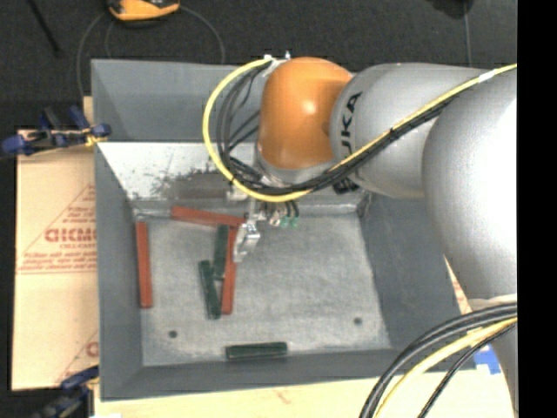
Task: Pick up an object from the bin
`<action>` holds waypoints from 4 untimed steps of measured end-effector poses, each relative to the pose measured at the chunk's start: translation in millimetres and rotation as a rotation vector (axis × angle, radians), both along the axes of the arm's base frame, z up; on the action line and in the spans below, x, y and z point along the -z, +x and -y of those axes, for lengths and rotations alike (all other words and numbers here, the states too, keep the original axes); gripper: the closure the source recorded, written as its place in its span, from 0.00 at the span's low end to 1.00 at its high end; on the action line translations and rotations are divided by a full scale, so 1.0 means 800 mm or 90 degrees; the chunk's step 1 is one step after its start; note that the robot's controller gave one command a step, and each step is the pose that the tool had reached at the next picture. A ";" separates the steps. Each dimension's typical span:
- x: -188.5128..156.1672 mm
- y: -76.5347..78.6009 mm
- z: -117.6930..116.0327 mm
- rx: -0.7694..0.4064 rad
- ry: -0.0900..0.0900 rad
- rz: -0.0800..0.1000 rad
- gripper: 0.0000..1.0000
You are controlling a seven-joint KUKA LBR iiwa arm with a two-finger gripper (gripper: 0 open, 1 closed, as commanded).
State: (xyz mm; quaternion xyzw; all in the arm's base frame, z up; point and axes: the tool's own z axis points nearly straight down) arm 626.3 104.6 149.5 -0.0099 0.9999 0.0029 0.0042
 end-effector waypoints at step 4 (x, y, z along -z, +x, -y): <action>0.086 -0.031 -0.002 -0.289 -0.006 -0.001 1.00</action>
Offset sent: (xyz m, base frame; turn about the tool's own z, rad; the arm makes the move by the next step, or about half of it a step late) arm -0.0186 0.0218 -0.0795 -0.4135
